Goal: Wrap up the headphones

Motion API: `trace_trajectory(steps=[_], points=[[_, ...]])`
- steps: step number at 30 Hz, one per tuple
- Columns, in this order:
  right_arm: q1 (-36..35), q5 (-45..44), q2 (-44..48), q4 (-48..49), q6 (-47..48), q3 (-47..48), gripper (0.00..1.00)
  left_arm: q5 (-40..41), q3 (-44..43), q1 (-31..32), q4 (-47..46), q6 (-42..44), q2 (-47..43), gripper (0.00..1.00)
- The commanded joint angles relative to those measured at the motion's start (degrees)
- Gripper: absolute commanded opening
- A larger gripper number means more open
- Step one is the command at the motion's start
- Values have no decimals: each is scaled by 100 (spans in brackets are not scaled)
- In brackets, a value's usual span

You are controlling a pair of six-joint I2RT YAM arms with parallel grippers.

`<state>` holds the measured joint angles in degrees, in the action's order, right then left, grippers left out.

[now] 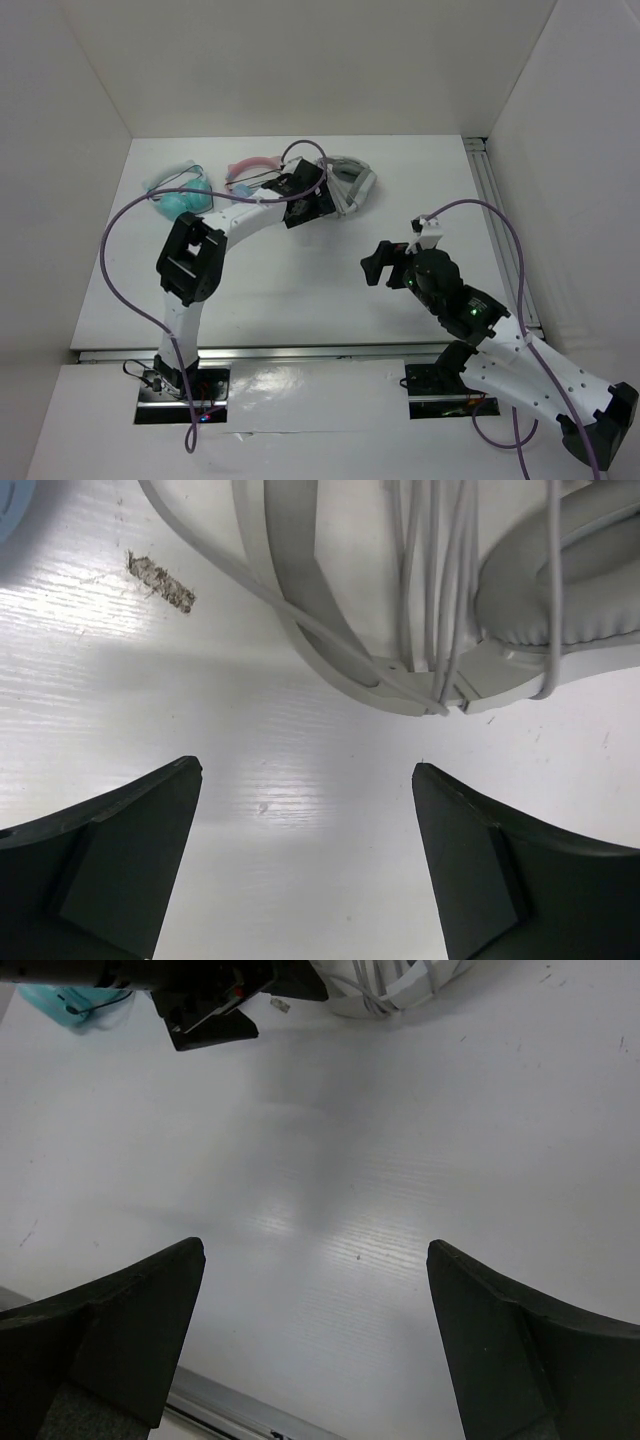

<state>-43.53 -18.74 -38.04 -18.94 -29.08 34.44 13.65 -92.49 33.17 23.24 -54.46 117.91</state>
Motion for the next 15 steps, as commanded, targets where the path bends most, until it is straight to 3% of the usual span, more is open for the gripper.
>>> trace_trajectory(steps=[1,8,12,15], points=[[-33,134,16,-84,8,274,99,59,-251,-47,118,40,-129,100],[-33,187,130,-329,8,458,99,23,-156,136,355,163,-592,100],[-33,135,262,-654,174,783,99,822,693,505,655,295,-1715,100],[-33,81,411,-1067,175,1240,99,1446,1554,1067,830,295,-3235,100]])
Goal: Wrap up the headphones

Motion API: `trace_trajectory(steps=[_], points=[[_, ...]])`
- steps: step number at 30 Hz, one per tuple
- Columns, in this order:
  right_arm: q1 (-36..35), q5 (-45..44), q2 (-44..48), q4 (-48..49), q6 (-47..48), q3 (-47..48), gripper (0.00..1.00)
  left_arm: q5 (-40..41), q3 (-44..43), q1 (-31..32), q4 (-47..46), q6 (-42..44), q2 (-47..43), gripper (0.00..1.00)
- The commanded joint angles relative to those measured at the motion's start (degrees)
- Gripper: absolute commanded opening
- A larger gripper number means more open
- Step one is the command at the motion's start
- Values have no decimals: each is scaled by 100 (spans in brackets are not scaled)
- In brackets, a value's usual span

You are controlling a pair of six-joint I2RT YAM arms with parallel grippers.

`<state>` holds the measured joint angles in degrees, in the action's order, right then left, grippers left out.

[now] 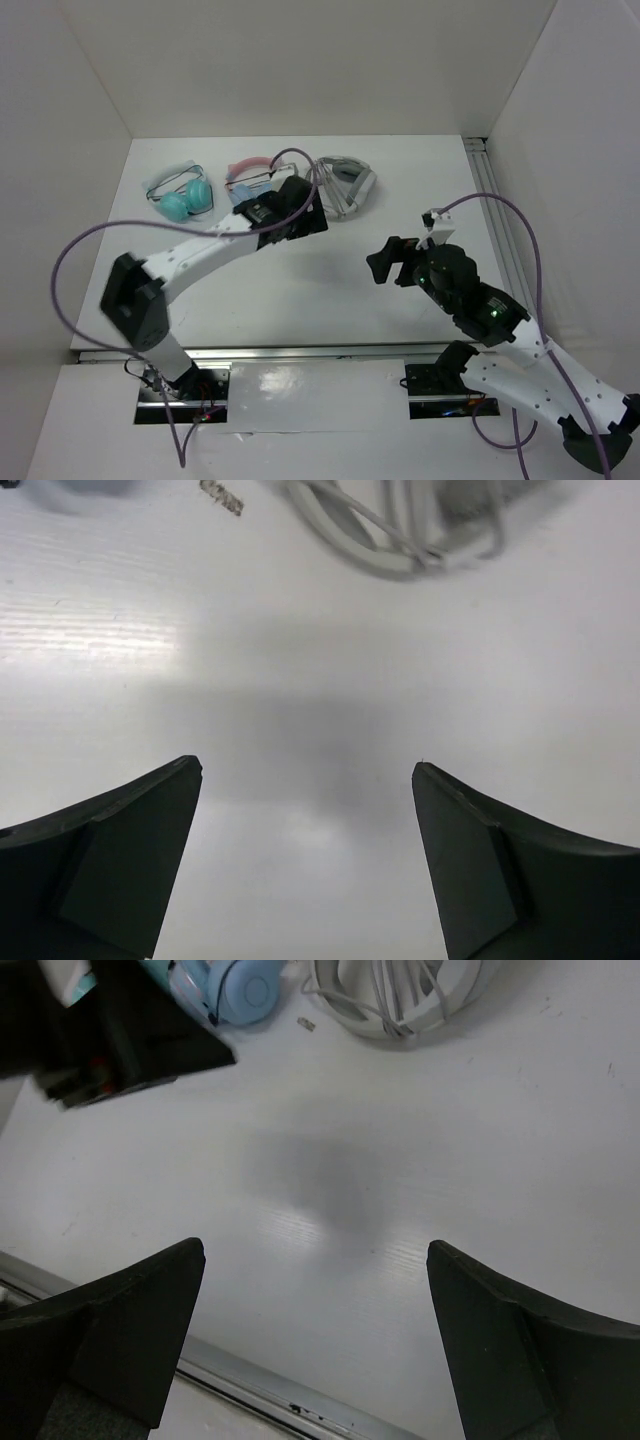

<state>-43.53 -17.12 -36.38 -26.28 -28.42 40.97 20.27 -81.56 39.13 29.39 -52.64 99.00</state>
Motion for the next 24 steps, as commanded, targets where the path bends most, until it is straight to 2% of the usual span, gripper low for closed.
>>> trace_trajectory(steps=[1,3,5,6,7,9,12,13,15,17,19,21,24], points=[[-33,-80,246,-595,109,918,99,959,622,655,338,114,-2149,100],[-33,95,246,-895,162,1315,99,1574,877,1314,959,-78,-2926,100],[-33,332,246,-1317,232,1911,99,1769,1194,1675,1436,-246,-3665,100],[-33,446,246,-1457,232,2106,99,1831,1317,1990,1656,-334,-4400,100],[89,682,298,-1702,284,2447,99,1918,1536,2132,2102,-491,-4772,100],[317,1008,455,-1897,346,2713,99,1771,1878,2300,2482,-563,-5806,100],[686,1825,597,-2196,416,3039,99,1603,2170,2300,2957,-405,-6689,100],[1010,2018,710,-2327,469,3040,99,1603,2223,2300,3107,-352,-7101,100],[1424,2651,764,-2547,583,3197,99,1393,2154,2300,3510,-449,-7420,100],[2153,3107,895,-3065,881,3381,99,1199,1987,2300,3565,-449,-7823,100],[2706,3198,896,-3687,1241,3994,99,1146,1855,2300,3757,-449,-8044,100],[2709,3294,1018,-3744,1086,4067,99,997,1776,2300,3828,-396,-8115,100],[2709,2717,1072,-4164,1006,4584,99,830,1600,2300,3961,-334,-8177,100]])
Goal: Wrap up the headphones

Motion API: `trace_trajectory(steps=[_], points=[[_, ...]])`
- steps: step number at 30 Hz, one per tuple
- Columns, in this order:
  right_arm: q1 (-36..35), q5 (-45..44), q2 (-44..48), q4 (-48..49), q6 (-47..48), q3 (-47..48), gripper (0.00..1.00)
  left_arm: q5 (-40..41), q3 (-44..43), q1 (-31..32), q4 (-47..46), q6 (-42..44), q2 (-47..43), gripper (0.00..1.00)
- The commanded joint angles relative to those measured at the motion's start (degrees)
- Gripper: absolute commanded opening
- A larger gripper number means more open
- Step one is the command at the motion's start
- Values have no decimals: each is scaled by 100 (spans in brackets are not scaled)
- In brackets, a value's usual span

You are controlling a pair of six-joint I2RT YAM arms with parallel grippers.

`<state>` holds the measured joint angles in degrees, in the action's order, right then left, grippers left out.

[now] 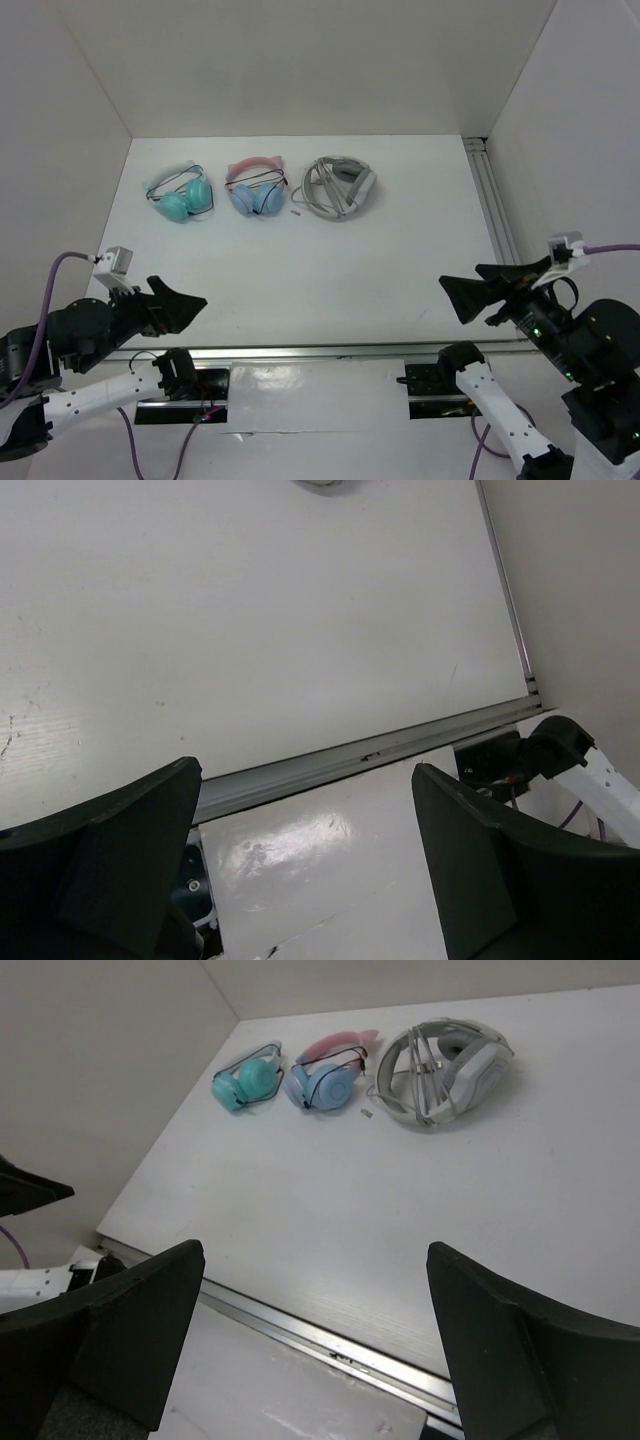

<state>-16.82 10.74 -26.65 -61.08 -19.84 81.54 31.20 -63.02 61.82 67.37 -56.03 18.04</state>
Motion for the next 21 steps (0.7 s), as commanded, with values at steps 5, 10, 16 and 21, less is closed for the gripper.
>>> trace_trajectory(steps=[5,10,16,21], points=[[38,-327,99,-862,217,619,99,-158,-474,-171,451,215,-275,100],[-23,-573,152,-809,217,329,99,-158,-527,-338,522,338,-328,100],[-23,-626,205,-809,270,152,99,-97,-527,-399,681,338,-460,100],[-23,-626,257,-809,270,90,99,-97,-527,-399,681,338,-460,100]])
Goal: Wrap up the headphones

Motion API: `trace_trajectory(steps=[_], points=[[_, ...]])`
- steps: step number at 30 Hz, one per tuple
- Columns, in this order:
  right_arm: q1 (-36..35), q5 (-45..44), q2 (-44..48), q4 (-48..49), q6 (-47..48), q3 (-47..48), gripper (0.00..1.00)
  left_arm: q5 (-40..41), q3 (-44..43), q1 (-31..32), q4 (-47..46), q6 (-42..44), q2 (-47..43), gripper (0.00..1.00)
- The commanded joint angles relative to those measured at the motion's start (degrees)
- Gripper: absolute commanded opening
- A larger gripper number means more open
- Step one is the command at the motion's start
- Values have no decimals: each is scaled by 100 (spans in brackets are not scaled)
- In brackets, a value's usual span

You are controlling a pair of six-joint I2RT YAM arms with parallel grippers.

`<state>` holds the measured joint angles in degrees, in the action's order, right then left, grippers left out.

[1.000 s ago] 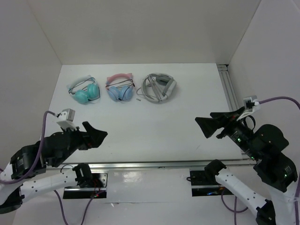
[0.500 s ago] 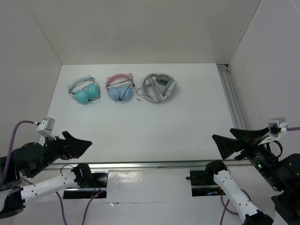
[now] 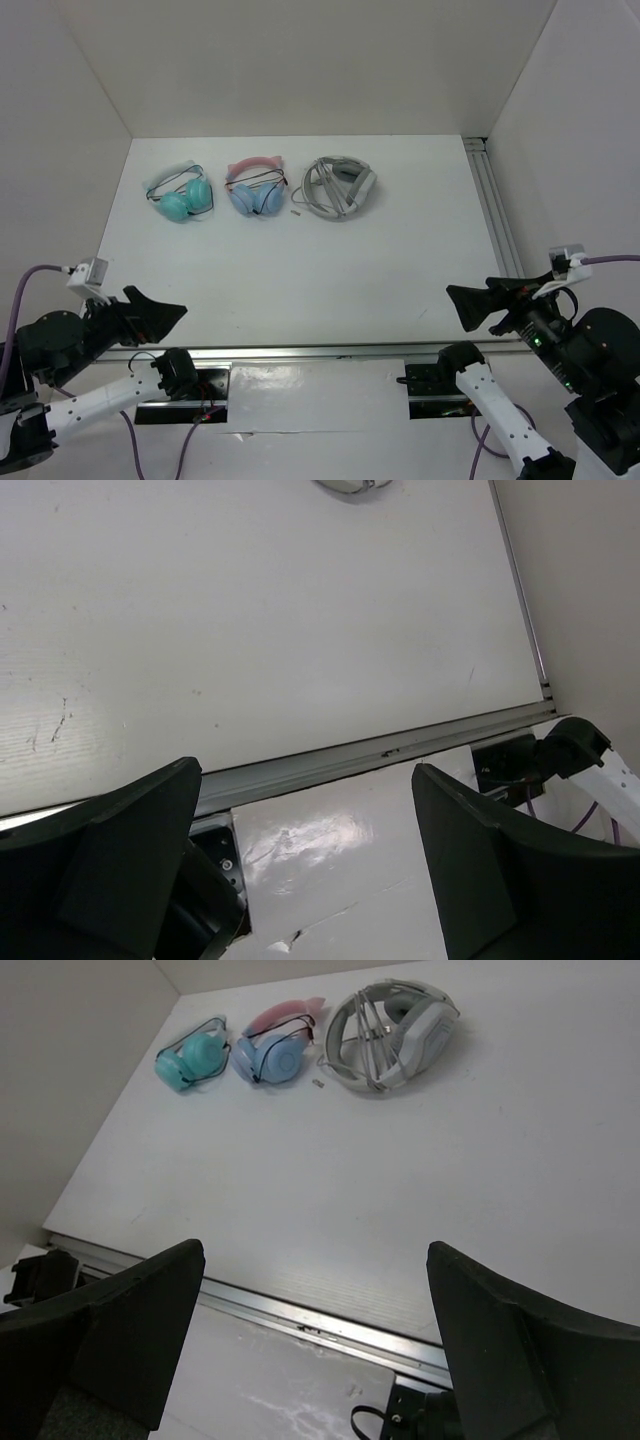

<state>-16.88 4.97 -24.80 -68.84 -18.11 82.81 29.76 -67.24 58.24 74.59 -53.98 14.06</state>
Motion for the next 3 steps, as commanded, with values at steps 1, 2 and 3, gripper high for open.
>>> trace_trajectory(steps=[1,2,3], points=[[-17,-49,71,-33,97,-36,99,48,-105,-41,-41,133,-62,100],[-17,-49,71,-33,97,-36,99,48,-105,-41,-41,133,-62,100],[-17,-49,71,-33,97,-36,99,48,-53,-41,-41,133,-62,100]])
